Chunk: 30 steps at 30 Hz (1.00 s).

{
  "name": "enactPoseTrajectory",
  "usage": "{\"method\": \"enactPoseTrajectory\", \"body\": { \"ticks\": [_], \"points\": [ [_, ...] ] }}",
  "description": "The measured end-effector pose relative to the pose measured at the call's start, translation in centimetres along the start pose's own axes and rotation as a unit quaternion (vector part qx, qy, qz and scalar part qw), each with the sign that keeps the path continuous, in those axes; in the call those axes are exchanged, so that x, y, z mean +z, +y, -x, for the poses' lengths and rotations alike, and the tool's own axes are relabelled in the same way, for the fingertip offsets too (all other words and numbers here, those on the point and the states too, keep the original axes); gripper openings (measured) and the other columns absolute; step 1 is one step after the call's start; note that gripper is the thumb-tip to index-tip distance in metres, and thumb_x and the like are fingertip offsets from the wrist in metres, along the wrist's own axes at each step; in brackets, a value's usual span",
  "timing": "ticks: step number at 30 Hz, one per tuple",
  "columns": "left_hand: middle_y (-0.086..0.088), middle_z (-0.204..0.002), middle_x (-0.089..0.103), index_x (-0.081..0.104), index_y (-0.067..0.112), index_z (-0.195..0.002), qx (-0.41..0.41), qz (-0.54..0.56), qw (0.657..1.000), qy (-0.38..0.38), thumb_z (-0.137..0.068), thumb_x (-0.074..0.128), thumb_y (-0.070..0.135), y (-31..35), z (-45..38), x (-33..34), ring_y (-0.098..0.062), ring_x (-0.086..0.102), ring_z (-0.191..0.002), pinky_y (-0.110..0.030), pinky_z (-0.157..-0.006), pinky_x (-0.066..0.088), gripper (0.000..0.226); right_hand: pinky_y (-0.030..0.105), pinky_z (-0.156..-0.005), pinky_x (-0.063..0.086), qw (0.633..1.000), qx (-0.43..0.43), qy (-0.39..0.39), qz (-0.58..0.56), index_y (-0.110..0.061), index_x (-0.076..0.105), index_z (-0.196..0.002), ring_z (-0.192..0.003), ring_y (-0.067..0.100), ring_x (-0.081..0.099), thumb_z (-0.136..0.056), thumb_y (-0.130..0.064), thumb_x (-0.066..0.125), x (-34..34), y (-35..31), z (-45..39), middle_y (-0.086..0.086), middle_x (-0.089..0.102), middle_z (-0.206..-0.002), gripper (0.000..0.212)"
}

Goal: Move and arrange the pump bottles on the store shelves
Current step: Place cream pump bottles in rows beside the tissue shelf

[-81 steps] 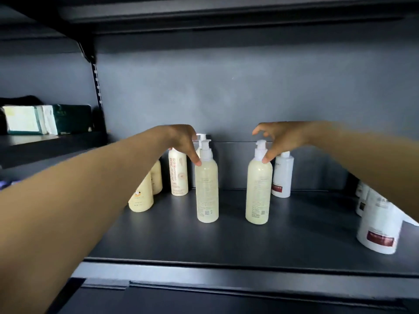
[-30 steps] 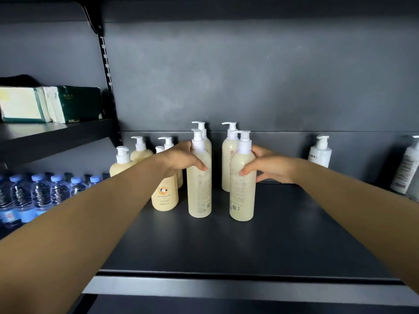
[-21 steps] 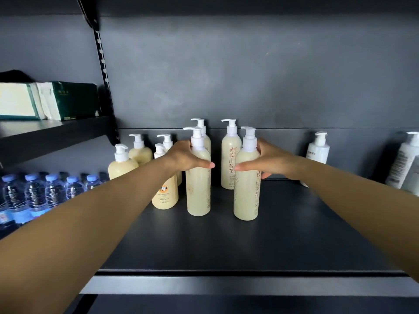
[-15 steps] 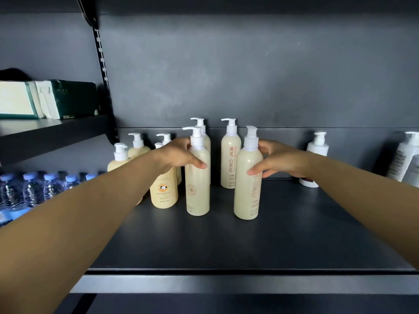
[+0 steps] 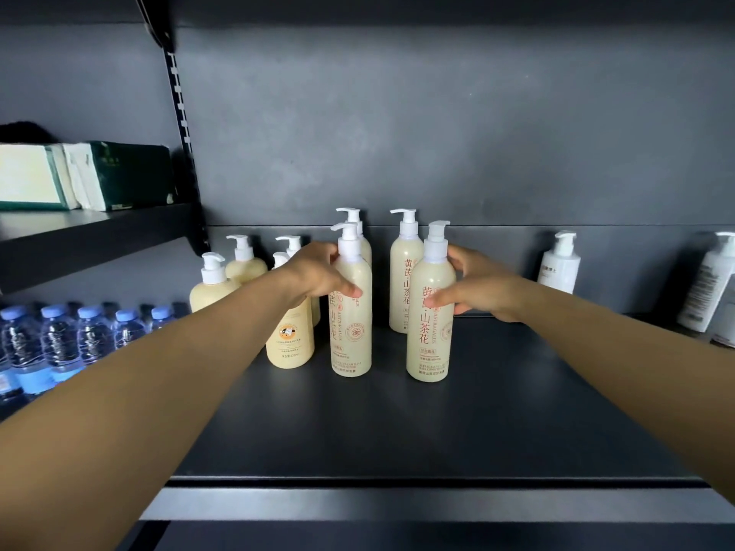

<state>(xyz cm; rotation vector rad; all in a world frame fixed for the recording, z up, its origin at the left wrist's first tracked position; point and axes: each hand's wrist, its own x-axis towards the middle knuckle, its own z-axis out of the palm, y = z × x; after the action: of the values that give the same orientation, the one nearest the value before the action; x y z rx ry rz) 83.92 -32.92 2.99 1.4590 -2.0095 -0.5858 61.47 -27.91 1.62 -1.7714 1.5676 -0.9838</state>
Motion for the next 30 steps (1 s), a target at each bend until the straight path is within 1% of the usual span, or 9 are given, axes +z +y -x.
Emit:
{"method": "enactPoseTrajectory", "body": {
  "ticks": [2, 4, 6, 7, 14, 19, 25, 27, 30],
  "points": [
    [0.001, -0.107, 0.053, 0.054, 0.007, -0.123, -0.005, 0.001, 1.0, 0.005, -0.067, 0.084, 0.019, -0.1, -0.4, 0.1, -0.015, 0.049, -0.097, -0.024, -0.085, 0.039, 0.064, 0.044, -0.085, 0.056, 0.999, 0.006, 0.028, -0.021, -0.026, 0.051, -0.126, -0.105, 0.019, 0.063, -0.073, -0.002, 0.077, 0.6, 0.3, -0.4, -0.002, 0.065, -0.114, 0.063],
    [-0.002, -0.112, 0.057, 0.055, 0.006, -0.122, -0.014, 0.005, 1.0, -0.002, -0.065, 0.085, 0.017, -0.1, -0.7, 0.1, -0.017, 0.053, -0.1, -0.026, -0.09, 0.044, 0.065, 0.045, -0.085, 0.056, 0.998, 0.007, 0.043, -0.04, -0.022, 0.052, -0.125, -0.105, 0.02, 0.064, -0.073, -0.001, 0.076, 0.9, 0.7, -0.6, 0.0, 0.065, -0.114, 0.061],
    [-0.005, -0.118, 0.06, 0.057, 0.006, -0.12, -0.019, 0.01, 1.0, -0.008, -0.063, 0.086, 0.015, -0.2, -1.1, 0.1, -0.021, 0.058, -0.106, -0.033, -0.097, 0.048, 0.065, 0.045, -0.086, 0.056, 0.997, 0.009, 0.046, -0.053, -0.021, 0.053, -0.124, -0.105, 0.02, 0.064, -0.074, 0.001, 0.075, 1.0, 0.9, -0.7, 0.001, 0.066, -0.114, 0.059],
    [-0.005, -0.118, 0.061, 0.057, 0.006, -0.119, -0.021, 0.014, 1.0, -0.01, -0.063, 0.086, 0.014, -0.2, -1.1, 0.1, -0.022, 0.059, -0.107, -0.036, -0.097, 0.049, 0.064, 0.044, -0.086, 0.056, 0.997, 0.009, 0.045, -0.058, -0.021, 0.054, -0.123, -0.105, 0.021, 0.064, -0.074, 0.002, 0.074, 1.0, 0.9, -0.7, 0.001, 0.066, -0.114, 0.058],
    [-0.003, -0.105, 0.057, 0.058, 0.006, -0.114, -0.018, 0.013, 1.0, -0.011, -0.064, 0.085, 0.014, -0.3, -1.3, 0.0, -0.021, 0.058, -0.1, -0.038, -0.096, 0.05, 0.058, 0.049, -0.092, 0.052, 0.997, 0.018, 0.016, -0.071, -0.021, 0.055, -0.124, -0.107, 0.022, 0.064, -0.074, 0.005, 0.072, 0.8, 1.0, -1.6, 0.002, 0.067, -0.115, 0.058],
    [-0.005, -0.112, 0.062, 0.06, 0.006, -0.112, -0.025, 0.024, 0.999, -0.012, -0.061, 0.087, 0.015, -0.3, -1.3, 0.2, -0.024, 0.061, -0.105, -0.04, -0.095, 0.051, 0.058, 0.047, -0.09, 0.053, 0.996, 0.009, 0.029, -0.088, -0.02, 0.055, -0.124, -0.106, 0.021, 0.064, -0.075, 0.006, 0.072, 1.2, 1.0, -1.4, 0.003, 0.067, -0.115, 0.058],
    [-0.004, -0.104, 0.061, 0.059, 0.008, -0.103, -0.032, 0.034, 0.999, -0.007, -0.06, 0.087, 0.013, -0.2, -1.4, 0.2, -0.024, 0.061, -0.104, -0.04, -0.093, 0.053, 0.051, 0.045, -0.089, 0.054, 0.996, 0.007, 0.026, -0.087, -0.019, 0.054, -0.126, -0.108, 0.021, 0.063, -0.075, 0.005, 0.072, 1.3, 1.0, -1.3, 0.004, 0.066, -0.117, 0.059],
    [-0.004, -0.106, 0.062, 0.06, 0.007, -0.104, -0.035, 0.036, 0.999, -0.006, -0.059, 0.088, 0.014, -0.3, -1.3, 0.2, -0.024, 0.062, -0.104, -0.04, -0.093, 0.053, 0.053, 0.045, -0.09, 0.054, 0.996, 0.007, 0.024, -0.084, -0.02, 0.054, -0.125, -0.108, 0.02, 0.063, -0.076, 0.004, 0.072, 1.2, 1.0, -1.3, 0.003, 0.066, -0.117, 0.058],
    [-0.005, -0.112, 0.064, 0.06, 0.007, -0.111, -0.037, 0.035, 0.999, -0.003, -0.058, 0.088, 0.015, -0.4, -1.3, 0.2, -0.023, 0.061, -0.106, -0.04, -0.094, 0.052, 0.06, 0.045, -0.09, 0.053, 0.997, 0.004, 0.012, -0.082, -0.02, 0.053, -0.126, -0.108, 0.019, 0.063, -0.076, 0.004, 0.072, 1.0, 1.1, -1.3, 0.001, 0.065, -0.119, 0.058]
  ]
}}
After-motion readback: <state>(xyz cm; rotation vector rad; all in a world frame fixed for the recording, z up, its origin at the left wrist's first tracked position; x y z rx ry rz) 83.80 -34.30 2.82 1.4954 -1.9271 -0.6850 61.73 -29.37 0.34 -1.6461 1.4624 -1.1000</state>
